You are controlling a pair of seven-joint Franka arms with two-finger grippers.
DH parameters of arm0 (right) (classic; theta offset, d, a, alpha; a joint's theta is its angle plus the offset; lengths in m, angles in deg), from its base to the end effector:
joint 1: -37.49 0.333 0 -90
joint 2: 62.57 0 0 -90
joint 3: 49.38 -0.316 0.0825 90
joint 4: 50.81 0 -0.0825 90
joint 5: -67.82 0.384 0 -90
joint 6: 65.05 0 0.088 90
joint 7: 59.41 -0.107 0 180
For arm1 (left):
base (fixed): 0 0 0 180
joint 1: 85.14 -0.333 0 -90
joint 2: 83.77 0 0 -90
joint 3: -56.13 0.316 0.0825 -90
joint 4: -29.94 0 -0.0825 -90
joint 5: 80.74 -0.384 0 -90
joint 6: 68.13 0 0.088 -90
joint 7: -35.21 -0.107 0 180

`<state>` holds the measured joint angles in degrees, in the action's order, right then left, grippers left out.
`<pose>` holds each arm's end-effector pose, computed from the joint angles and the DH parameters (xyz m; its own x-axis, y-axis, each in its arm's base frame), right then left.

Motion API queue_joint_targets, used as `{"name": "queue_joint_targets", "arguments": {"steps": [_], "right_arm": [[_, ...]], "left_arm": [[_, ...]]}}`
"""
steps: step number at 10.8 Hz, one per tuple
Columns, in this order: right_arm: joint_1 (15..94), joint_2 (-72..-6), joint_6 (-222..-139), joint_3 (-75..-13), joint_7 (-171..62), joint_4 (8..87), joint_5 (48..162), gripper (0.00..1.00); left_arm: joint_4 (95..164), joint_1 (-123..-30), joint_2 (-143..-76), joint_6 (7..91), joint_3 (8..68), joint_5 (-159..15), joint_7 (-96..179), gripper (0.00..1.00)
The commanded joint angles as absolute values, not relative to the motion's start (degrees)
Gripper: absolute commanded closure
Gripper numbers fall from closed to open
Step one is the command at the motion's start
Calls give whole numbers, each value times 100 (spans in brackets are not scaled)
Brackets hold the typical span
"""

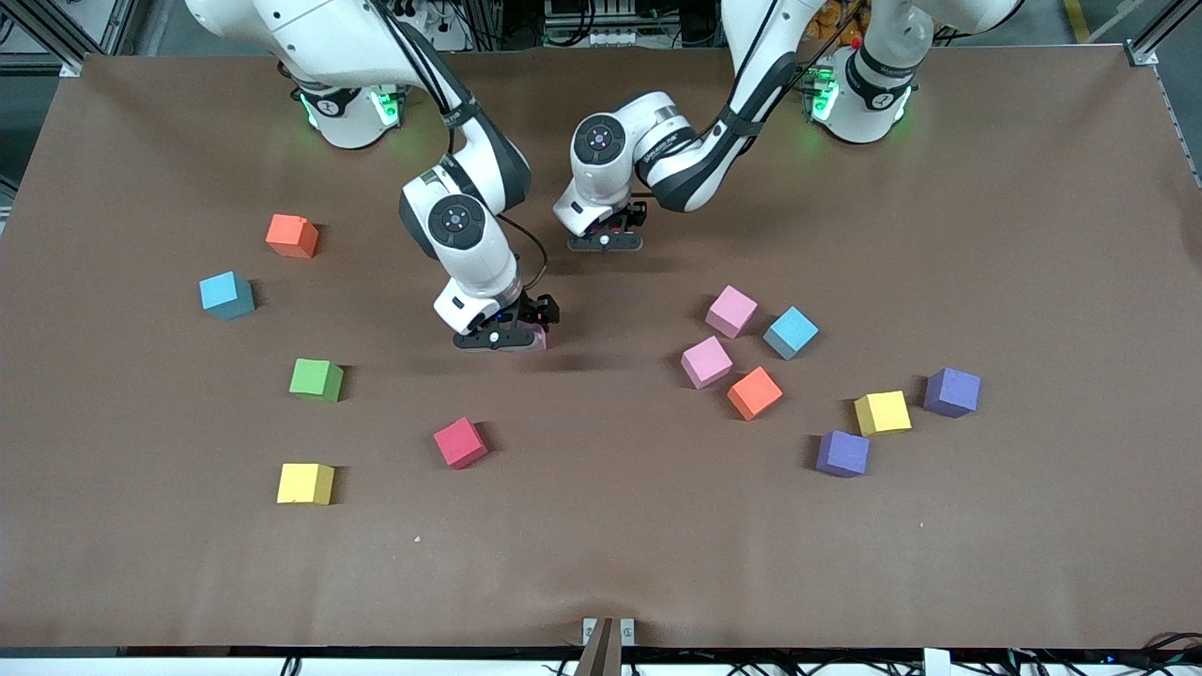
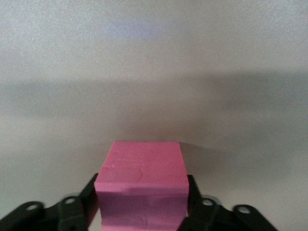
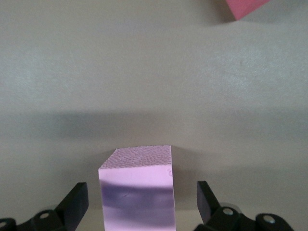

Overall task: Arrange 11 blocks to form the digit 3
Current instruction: 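Set the red cube down with the left gripper while the right gripper lifts pink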

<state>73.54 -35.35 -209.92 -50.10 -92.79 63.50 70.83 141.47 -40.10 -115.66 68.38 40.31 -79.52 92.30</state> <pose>0.4935 0.3678 0.2253 0.9995 0.0147 0.0268 0.0163 -0.9978 -0.0636 0.3001 -0.5304 0.1936 0.9819 -0.0165 -0.1884 -0.0173 -0.9998 -0.0025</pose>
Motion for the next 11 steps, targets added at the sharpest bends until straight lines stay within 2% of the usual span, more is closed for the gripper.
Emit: {"name": "queue_joint_targets", "arguments": {"steps": [1, 3, 4, 5, 7, 9, 11], "right_arm": [[7432, -3322, -21164, -4982, -9299, 6300, 7046, 0], [7502, -3251, -21270, -4982, -9307, 6327, 7046, 3], [7502, -3277, -21253, -4982, -9333, 6327, 7046, 24], [7511, -3312, -21209, -4982, -9334, 6336, 7046, 40], [7511, -3383, -21174, -4973, -9299, 6388, 7046, 62], [7502, -3593, -20877, -4964, -9150, 6388, 7037, 69], [7476, -3926, -20394, -4903, -8598, 6397, 7028, 69]], "left_arm": [[14051, -3997, -11419, 6505, 4066, -8092, 9506, 0], [14077, -4128, -11051, 6100, 4032, -8092, 9533, 0], [14095, -4250, -10840, 5820, 4023, -8092, 9533, 0], [14077, -4426, -10620, 5512, 4014, -8092, 9533, 0], [14025, -4908, -10128, 5010, 4022, -8092, 9541, 0], [13963, -5540, -9881, 4938, 4049, -8083, 9489, 0], [13710, -6131, -9923, 4667, 4049, -8118, 9340, 0]]}}
